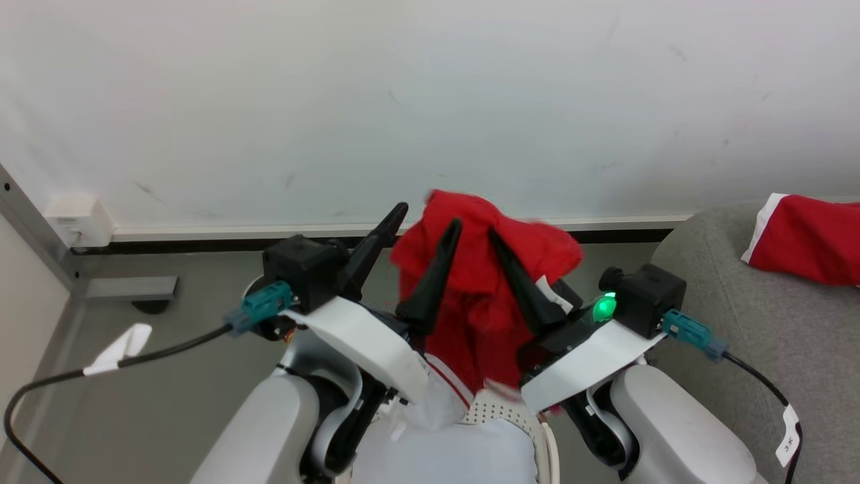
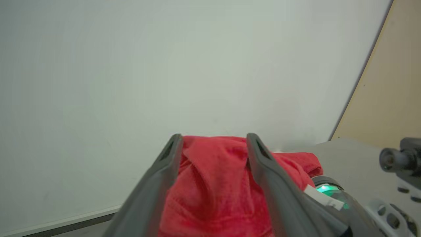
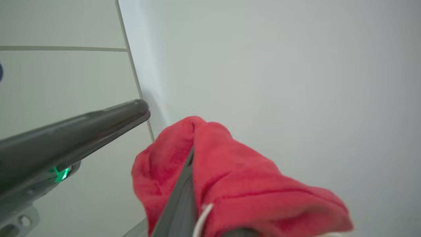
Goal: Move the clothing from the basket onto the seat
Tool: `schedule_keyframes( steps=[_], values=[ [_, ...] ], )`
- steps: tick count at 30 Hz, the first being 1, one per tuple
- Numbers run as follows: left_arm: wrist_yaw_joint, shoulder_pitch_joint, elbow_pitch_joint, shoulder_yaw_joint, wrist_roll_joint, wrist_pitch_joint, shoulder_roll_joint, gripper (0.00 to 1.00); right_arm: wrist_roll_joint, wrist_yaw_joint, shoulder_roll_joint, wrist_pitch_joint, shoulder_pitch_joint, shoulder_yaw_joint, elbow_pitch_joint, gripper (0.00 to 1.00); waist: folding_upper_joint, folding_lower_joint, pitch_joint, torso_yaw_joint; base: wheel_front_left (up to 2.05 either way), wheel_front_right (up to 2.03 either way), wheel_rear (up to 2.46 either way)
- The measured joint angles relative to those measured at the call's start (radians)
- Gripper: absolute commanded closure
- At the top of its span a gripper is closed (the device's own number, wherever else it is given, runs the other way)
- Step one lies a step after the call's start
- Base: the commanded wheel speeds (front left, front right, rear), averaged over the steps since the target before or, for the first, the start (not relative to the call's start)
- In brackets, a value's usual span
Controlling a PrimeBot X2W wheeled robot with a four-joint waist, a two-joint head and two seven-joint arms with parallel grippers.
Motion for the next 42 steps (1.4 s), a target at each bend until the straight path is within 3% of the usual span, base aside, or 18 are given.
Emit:
schedule_keyframes(
  steps=[13, 36, 42],
  values=[
    [0.002, 0.079, 0.047, -0.029, 0.030, -0.075, 0.023, 0.00, -0.035, 0.000, 0.000, 0.000, 0.005, -0.063, 0.000, 1.00, 0.0000, 0.0000, 0.011, -0.079, 0.00, 0.00, 0.00],
    [-0.032, 0.096, 0.139, -0.115, 0.055, -0.167, 0.001, 0.00, -0.112, 0.000, -0.007, 0.000, -0.020, -0.158, -0.002, 1.00, 0.0000, 0.0000, 0.070, -0.378, 0.00, 0.00, 0.00],
    [-0.039, 0.077, 0.138, -0.131, 0.058, -0.167, 0.000, 0.00, -0.113, 0.000, -0.034, 0.000, -0.017, -0.175, -0.017, 1.00, 0.0000, 0.0000, 0.104, -0.418, 0.00, 0.00, 0.00]
  ],
)
